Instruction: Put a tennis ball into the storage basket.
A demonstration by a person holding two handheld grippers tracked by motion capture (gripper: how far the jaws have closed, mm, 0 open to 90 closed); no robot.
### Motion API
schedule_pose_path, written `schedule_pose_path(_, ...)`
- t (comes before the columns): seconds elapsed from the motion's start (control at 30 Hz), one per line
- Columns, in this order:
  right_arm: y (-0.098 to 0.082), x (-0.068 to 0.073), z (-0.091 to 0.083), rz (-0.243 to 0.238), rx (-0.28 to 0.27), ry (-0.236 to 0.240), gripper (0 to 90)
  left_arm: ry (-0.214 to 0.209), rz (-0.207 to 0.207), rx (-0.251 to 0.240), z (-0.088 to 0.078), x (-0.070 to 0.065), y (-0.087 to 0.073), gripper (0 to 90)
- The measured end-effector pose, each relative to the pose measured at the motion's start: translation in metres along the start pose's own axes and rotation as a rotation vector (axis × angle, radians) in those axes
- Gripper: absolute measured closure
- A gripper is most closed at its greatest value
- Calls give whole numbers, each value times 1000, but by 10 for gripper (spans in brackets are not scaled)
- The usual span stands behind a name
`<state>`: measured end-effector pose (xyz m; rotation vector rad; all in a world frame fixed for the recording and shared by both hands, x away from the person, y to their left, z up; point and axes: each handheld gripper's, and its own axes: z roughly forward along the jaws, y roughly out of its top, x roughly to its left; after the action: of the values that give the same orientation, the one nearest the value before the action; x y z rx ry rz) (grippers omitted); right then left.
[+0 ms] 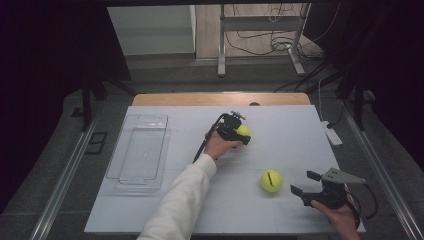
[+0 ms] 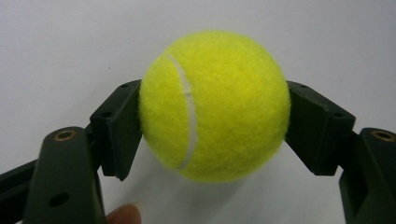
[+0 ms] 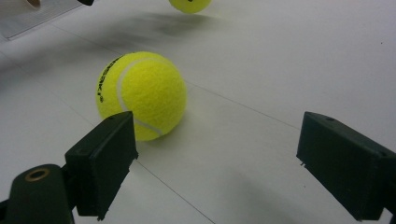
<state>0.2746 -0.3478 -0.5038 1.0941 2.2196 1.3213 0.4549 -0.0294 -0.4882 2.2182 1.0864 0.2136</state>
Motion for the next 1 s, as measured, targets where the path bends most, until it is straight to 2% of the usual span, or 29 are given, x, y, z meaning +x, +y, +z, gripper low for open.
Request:
schedule_pose_path(0.3,0,0,0,0,0,0,121,-14,-15,-19,-7,2,-2,269)
schedule_pose_path(0.67,0,-1,0,5,0,-3,121,-18,-10,-46,-21,1,-11,270)
schedule_pose_path(0.73,0,-1,-1,5,-1,-4,121,-24,-12,-49,-23,2,-12,269)
schedule_pose_path(0.8,0,0,-1,4,1,-7,121,-49,-28,-60,-26,2,-12,270)
schedule_pose_path(1.0,0,0,0,2,0,-4,121,-56,-7,-72,-34,-4,-11,269)
